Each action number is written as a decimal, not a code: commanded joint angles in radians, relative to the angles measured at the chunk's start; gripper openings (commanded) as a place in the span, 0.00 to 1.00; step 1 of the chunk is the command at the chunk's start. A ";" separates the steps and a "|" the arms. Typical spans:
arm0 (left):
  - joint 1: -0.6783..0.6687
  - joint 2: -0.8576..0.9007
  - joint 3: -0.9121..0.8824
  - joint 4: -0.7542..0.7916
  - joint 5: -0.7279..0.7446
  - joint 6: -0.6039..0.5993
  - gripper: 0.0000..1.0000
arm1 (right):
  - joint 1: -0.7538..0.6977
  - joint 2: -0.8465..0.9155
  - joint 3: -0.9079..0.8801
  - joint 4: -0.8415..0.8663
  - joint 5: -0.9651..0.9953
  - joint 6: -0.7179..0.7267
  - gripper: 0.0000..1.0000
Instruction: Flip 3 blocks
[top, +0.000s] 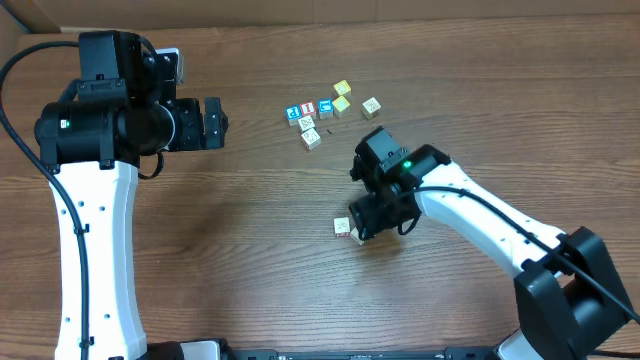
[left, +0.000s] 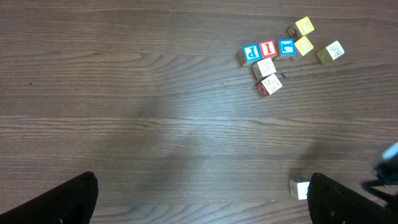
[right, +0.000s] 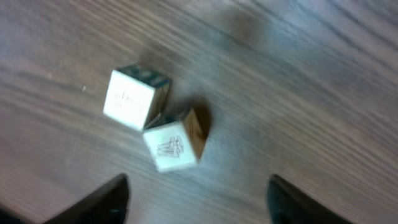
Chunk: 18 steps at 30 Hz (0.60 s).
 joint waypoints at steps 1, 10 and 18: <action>0.000 0.000 0.024 0.004 -0.003 -0.010 1.00 | 0.011 -0.004 -0.080 0.069 -0.008 -0.081 0.68; 0.000 0.000 0.024 0.004 -0.003 -0.010 1.00 | 0.034 -0.004 -0.152 0.183 -0.105 -0.133 0.63; 0.000 0.000 0.024 0.004 -0.003 -0.010 1.00 | 0.051 -0.003 -0.161 0.187 -0.105 -0.132 0.52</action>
